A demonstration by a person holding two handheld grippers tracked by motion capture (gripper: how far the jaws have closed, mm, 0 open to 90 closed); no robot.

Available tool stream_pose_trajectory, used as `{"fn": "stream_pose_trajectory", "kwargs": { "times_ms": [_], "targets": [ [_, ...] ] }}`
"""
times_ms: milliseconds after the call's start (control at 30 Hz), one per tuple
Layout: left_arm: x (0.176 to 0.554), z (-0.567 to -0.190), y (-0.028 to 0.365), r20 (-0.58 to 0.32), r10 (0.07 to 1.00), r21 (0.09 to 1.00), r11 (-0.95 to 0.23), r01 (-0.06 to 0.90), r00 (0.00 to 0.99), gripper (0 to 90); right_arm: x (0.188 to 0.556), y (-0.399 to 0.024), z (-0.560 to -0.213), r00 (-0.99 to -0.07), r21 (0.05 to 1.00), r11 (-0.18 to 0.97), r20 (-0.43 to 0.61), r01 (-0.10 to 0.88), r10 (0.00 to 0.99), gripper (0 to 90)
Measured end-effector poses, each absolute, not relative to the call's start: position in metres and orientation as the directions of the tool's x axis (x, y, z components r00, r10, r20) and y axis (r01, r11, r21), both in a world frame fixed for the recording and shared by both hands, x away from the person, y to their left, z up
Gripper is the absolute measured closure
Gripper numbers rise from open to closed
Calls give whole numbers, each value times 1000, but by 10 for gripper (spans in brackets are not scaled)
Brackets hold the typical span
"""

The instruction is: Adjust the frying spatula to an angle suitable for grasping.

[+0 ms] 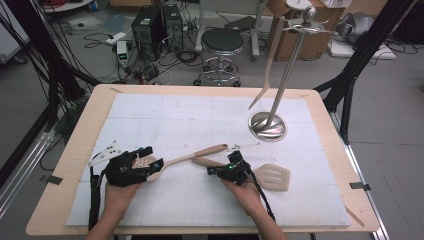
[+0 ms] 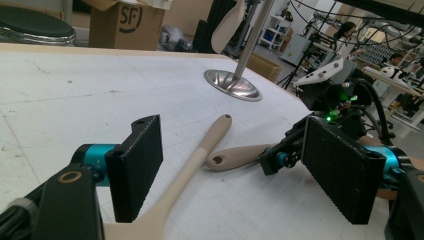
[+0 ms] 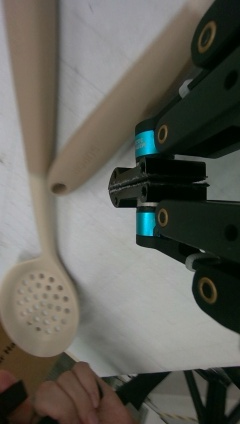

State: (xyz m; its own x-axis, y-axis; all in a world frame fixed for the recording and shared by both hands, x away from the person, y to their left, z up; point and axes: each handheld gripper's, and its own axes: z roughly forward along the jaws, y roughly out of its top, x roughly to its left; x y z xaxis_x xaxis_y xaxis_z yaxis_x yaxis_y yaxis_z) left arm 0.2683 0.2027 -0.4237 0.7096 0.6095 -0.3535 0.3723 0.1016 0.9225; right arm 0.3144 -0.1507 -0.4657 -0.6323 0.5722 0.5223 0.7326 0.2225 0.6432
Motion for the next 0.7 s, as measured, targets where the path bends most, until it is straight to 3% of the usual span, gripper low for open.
{"fn": "stream_pose_trajectory", "kwargs": {
  "times_ms": [167, 400, 700],
  "targets": [
    [269, -424, 202, -354, 607, 922, 98, 375, 711, 250, 316, -140, -466, -641, 615, 296, 471, 731, 606, 899],
    [269, -424, 202, -355, 609, 921, 101, 375, 709, 251, 322, -146, -468, -601, 594, 253, 513, 764, 613, 900],
    [268, -424, 203, -356, 607, 921, 102, 375, 710, 255, 323, -147, -466, -596, 592, 257, 494, 764, 633, 900]
  ]
}}
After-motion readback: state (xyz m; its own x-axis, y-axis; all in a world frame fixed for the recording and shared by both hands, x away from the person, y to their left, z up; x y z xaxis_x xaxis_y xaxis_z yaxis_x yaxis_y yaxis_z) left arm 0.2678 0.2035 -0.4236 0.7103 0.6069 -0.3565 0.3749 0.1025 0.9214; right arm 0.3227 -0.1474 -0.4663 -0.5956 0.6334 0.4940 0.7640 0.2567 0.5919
